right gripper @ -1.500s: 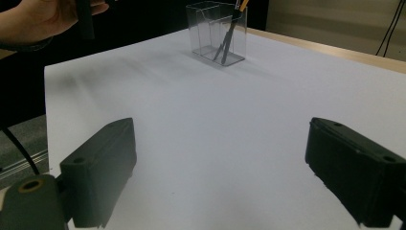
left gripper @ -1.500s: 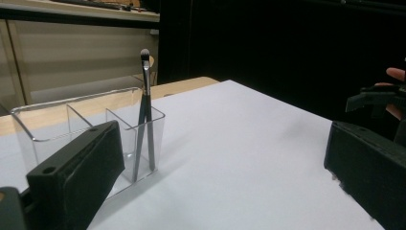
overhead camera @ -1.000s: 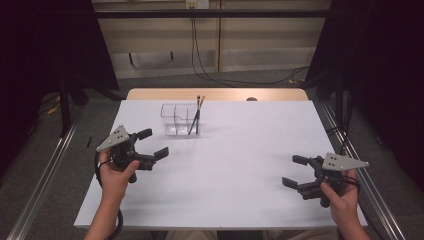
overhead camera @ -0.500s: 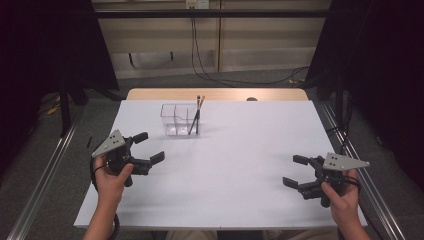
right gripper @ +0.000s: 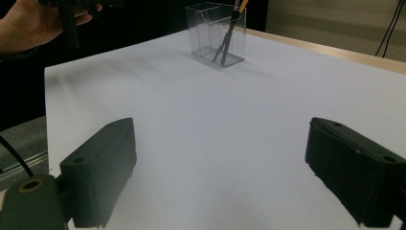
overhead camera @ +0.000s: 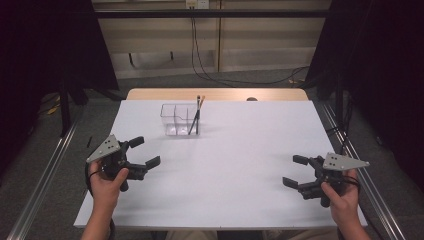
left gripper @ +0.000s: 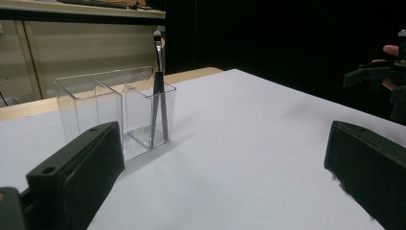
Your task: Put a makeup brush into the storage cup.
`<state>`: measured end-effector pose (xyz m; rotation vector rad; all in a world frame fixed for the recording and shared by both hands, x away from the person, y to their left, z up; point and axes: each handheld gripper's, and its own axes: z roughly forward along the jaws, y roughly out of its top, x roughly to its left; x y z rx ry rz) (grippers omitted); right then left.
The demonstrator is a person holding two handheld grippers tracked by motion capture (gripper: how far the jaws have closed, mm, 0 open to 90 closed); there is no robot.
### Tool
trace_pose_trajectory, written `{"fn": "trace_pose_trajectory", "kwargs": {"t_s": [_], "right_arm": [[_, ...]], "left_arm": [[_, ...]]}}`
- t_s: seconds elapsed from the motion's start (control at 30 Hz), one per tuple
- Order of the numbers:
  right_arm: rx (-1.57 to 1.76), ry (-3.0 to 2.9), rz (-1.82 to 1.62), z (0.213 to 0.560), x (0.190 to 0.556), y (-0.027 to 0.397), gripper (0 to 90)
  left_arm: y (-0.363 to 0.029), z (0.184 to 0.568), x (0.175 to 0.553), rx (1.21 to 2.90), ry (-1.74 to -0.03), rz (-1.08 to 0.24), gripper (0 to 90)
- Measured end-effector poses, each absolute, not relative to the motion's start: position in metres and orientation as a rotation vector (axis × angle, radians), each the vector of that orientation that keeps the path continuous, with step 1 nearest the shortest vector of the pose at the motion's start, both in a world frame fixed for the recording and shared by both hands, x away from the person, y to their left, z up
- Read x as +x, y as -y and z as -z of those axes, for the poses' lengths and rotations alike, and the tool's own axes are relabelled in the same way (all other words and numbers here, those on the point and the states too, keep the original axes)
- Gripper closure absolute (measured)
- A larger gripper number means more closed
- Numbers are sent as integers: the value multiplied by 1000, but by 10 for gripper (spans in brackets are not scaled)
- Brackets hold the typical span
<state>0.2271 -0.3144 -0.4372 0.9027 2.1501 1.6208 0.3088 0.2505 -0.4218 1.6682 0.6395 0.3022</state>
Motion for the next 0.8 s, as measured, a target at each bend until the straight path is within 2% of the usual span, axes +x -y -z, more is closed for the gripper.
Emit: {"fn": "trace_pose_trajectory", "kwargs": {"t_s": [0.8], "right_arm": [[910, -2152, -1617, 439, 228, 315, 102]], "left_arm": [[-261, 429, 299, 1666, -642, -311, 0]]}}
